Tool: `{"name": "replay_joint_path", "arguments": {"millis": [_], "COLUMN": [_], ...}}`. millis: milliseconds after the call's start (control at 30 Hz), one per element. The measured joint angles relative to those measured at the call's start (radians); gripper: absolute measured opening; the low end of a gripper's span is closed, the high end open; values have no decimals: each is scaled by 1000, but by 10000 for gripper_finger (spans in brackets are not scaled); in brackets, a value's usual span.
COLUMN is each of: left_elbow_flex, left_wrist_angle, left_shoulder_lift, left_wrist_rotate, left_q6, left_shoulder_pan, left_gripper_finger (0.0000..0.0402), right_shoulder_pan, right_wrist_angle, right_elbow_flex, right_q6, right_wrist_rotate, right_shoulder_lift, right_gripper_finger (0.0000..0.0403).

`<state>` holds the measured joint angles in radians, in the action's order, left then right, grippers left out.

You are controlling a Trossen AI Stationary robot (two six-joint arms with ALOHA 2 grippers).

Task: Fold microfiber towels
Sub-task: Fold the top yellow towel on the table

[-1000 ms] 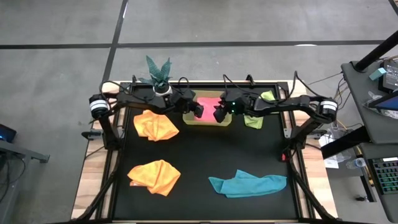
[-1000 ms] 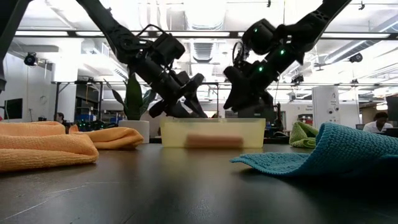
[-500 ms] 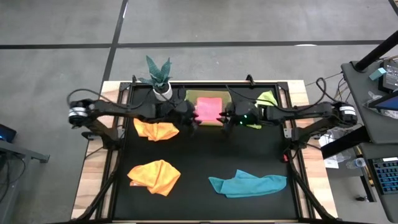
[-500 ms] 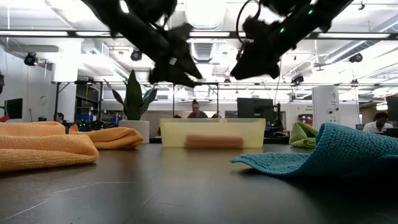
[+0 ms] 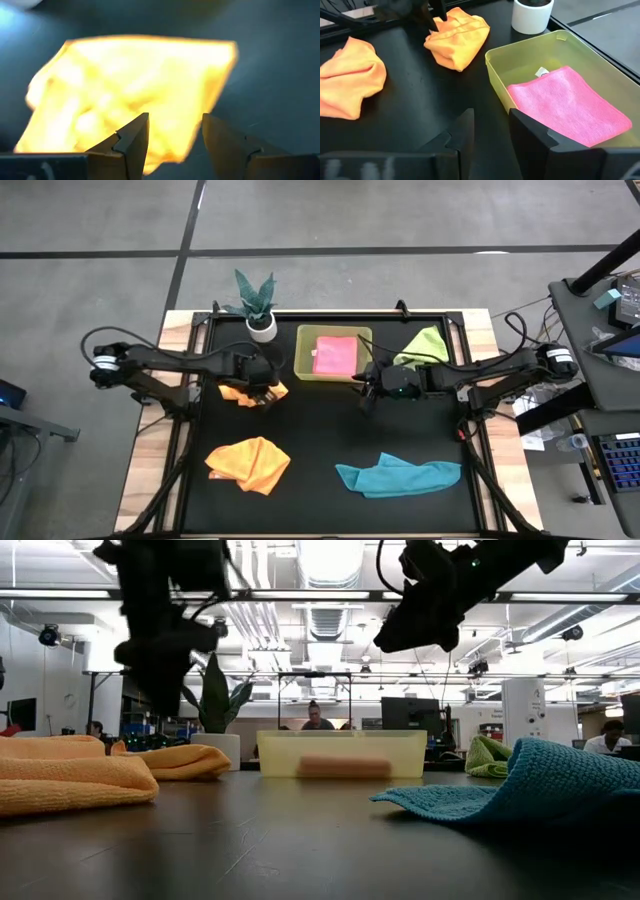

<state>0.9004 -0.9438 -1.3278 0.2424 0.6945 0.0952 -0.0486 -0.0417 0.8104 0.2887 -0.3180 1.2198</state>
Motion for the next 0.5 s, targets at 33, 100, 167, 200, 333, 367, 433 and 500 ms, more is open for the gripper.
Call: {"name": "replay_joint_path", "arguments": {"millis": [33,100,167,200,333,367,433,500], "left_elbow_flex": [-20,-60,-99,-114,-163,-173,-190,-197], "left_wrist_angle": [-4,1,0,2,72,101,136,152], "left_shoulder_lift": [-1,-2,-2,-2,1,2,3,3], "left_wrist_rotate": [0,0,1,3,0,-6,-26,-30], "left_q6": [8,32,65,82,88,86,85,85], "left_shoulder_pan": [8,24,40,46,54,54,55,56], "left_gripper_finger": [169,169,169,169,169,169,169,168], "right_shoulder_pan": [0,0,0,0,0,0,0,0], "right_wrist_angle": [1,2,1,1,1,0,1,1], "right_elbow_flex": [0,-3,-7,-9,-17,-18,-19,-20], "right_q6": [4,10,12,12,15,16,26,27], "right_wrist_rotate": [0,0,0,0,0,0,1,1], "right_shoulder_lift": [0,0,0,0,0,0,0,0], "right_gripper_finger": [112,111,112,113,113,111,109,106]}}
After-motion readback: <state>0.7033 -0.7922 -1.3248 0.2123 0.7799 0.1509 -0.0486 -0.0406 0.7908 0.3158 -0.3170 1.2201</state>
